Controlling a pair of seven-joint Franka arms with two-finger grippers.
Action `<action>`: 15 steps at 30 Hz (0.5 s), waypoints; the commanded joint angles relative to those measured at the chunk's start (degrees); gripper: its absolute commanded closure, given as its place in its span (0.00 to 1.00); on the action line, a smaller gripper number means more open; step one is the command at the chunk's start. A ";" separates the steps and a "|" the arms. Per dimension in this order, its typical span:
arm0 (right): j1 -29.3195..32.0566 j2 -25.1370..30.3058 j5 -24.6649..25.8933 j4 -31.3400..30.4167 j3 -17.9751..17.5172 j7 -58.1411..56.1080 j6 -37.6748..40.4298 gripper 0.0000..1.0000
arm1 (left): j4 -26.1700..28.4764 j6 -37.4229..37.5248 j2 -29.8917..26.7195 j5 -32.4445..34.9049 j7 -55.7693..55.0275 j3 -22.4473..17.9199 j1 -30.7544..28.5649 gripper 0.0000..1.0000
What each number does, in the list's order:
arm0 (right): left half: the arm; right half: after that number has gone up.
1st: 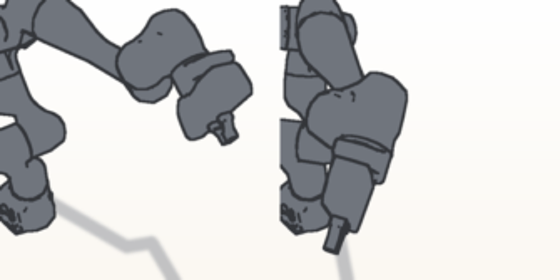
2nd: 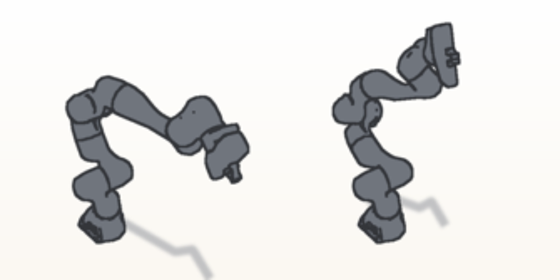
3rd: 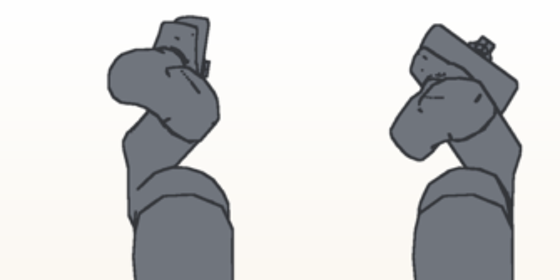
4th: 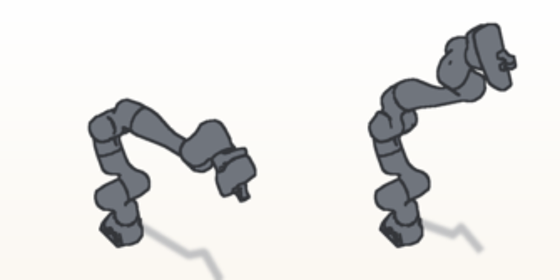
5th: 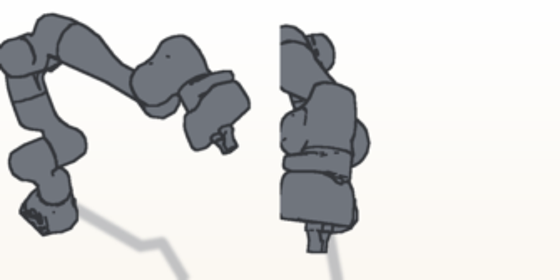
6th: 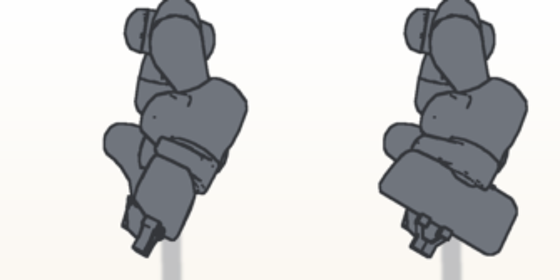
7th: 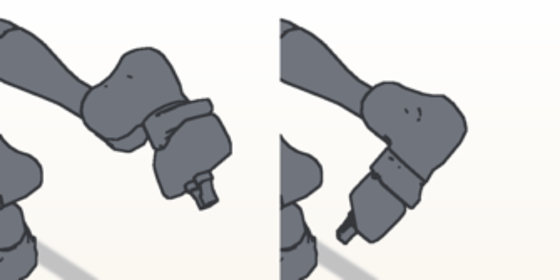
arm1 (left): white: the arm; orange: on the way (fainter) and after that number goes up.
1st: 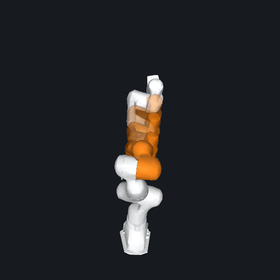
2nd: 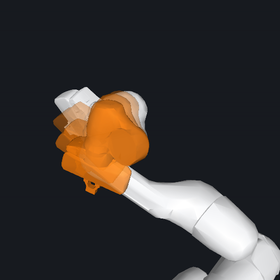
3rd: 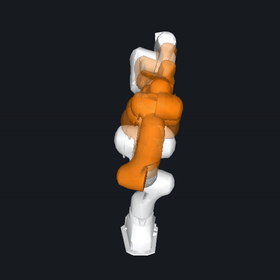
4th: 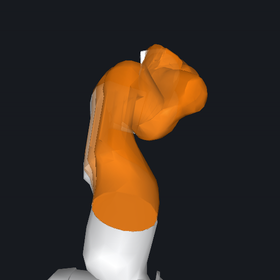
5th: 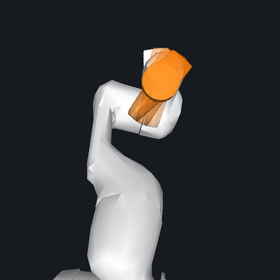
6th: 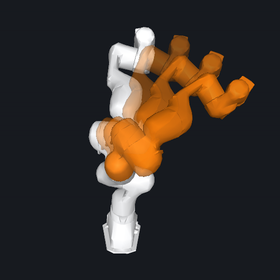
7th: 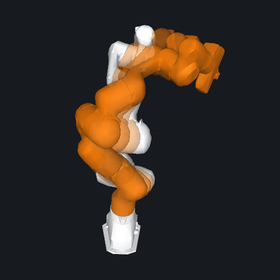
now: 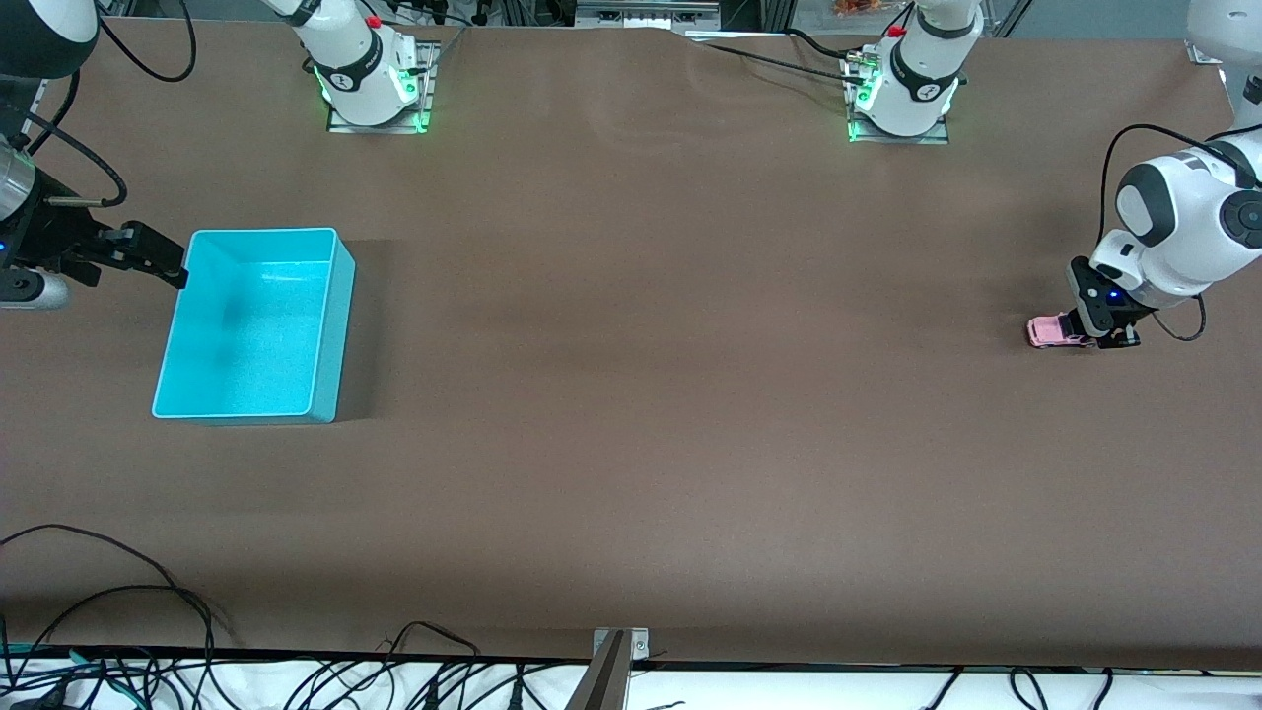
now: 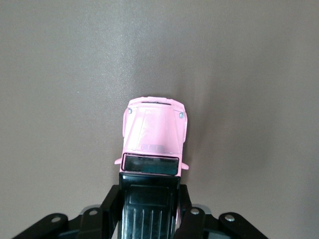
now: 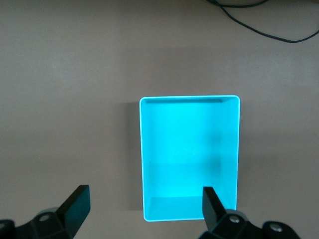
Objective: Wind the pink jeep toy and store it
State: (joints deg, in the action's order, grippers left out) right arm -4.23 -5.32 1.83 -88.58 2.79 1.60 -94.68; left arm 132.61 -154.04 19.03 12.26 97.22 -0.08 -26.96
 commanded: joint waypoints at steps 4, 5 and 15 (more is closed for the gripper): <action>-0.08 0.14 0.28 0.34 0.02 0.51 -0.15 0.00 | -0.86 1.99 3.29 -0.66 0.16 -0.53 -0.55 0.13; -0.08 0.14 0.28 0.34 0.02 0.51 -0.15 0.00 | -1.13 2.16 3.20 -0.66 0.77 -0.44 -0.72 0.01; -0.08 0.14 0.28 0.34 0.02 0.51 -0.15 0.00 | -5.61 10.69 3.11 -2.59 2.62 0.00 -0.11 0.00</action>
State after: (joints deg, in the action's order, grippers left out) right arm -4.23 -5.32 1.83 -88.58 2.79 1.60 -94.72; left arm 130.29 -147.10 20.98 12.17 97.75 -0.35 -27.08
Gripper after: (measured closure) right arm 0.000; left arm 0.097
